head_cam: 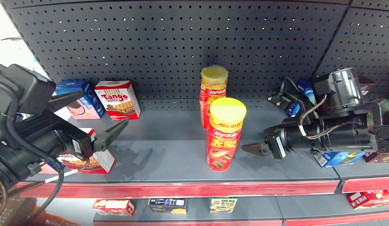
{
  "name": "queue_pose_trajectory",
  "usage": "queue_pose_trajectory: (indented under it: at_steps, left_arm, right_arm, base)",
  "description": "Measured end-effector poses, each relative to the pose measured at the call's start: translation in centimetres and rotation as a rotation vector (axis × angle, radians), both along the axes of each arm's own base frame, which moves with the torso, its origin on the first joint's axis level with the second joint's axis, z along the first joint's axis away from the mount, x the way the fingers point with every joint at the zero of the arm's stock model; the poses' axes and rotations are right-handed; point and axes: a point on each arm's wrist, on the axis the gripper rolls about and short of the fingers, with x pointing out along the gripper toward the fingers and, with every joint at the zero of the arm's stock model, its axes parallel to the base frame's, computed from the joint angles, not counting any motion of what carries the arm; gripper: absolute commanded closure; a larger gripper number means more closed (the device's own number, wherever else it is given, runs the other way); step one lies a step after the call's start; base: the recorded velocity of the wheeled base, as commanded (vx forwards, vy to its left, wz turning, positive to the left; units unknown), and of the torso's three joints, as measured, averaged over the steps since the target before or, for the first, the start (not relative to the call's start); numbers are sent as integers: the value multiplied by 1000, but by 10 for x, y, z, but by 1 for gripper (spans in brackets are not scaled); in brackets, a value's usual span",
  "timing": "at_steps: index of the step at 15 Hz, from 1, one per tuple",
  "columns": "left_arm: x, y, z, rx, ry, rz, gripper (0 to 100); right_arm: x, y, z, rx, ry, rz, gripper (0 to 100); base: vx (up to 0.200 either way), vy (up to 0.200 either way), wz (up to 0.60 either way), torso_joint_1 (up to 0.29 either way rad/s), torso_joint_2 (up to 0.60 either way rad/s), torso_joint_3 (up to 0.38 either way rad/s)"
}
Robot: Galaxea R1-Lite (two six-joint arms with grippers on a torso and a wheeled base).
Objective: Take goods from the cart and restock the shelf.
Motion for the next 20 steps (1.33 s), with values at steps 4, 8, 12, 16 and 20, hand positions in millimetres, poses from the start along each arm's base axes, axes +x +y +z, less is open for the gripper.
queue_pose_trajectory:
  at_steps: [4, 8, 12, 16, 20]
  left_arm:
    - [0, 0, 0, -20, 5, 2, 0]
    - [0, 0, 1, -28, -3, 1, 0]
    - [0, 0, 1, -28, -2, 0, 0]
    - [-1, 0, -1, -25, 4, 0, 0]
    - [-1, 1, -1, -25, 4, 0, 0]
  right_arm:
    - [12, 13, -4, -6, 8, 16, 0]
    - [17, 18, -9, -12, 19, 19, 0]
    - [18, 16, -10, -16, 24, 12, 0]
    - [15, 13, -15, -26, 39, 10, 0]
    - [14, 10, -16, -28, 43, 5, 0]
  base:
    - [0, 0, 0, 0, 0, 0]
    - [0, 0, 0, 0, 0, 0]
    - [0, 0, 0, 0, 0, 0]
    - [0, 0, 0, 0, 0, 0]
    - [0, 0, 0, 0, 0, 0]
